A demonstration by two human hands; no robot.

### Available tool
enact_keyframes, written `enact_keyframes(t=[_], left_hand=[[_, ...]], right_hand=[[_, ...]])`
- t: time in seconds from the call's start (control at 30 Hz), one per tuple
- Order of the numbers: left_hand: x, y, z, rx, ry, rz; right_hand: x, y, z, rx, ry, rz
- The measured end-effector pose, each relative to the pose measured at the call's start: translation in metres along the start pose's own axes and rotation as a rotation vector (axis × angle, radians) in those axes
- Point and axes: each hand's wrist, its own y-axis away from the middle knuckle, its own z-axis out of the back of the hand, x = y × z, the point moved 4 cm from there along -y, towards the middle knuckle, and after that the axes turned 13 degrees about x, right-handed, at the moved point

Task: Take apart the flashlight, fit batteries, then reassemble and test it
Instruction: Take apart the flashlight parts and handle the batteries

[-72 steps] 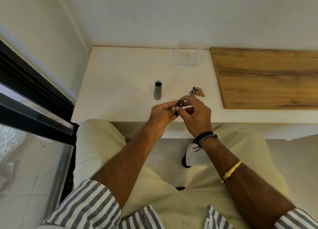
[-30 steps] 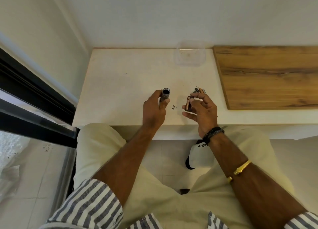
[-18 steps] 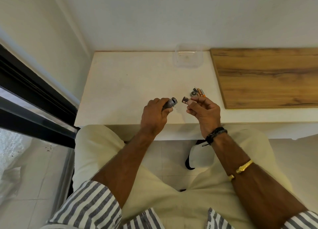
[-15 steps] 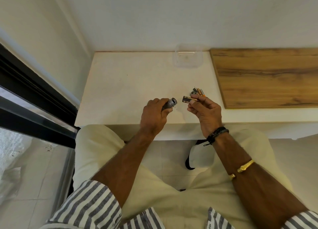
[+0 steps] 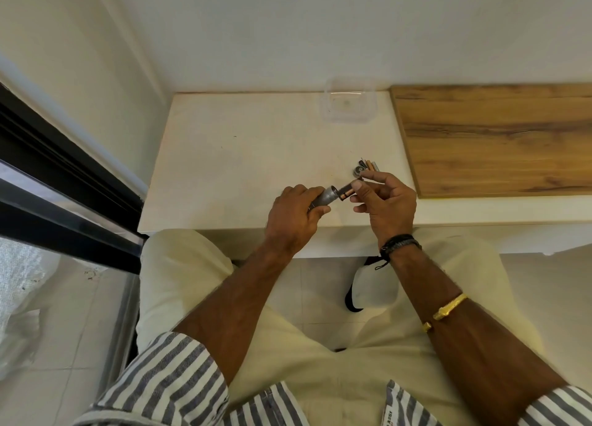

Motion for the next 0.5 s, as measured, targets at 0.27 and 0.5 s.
enact_keyframes(t=[0.27, 0.5], left_hand=[[-0.0034, -0.0011, -0.0043, 0.023, 0.006, 0.001], [-0.0086, -0.0031, -0.0052, 0.043, -0.003, -0.013]], right_hand=[[0.007, 0.0023, -0.0016, -0.038, 0.046, 0.077], [0.0011, -0.0007, -0.0021, -0.037, 0.074, 0.069]])
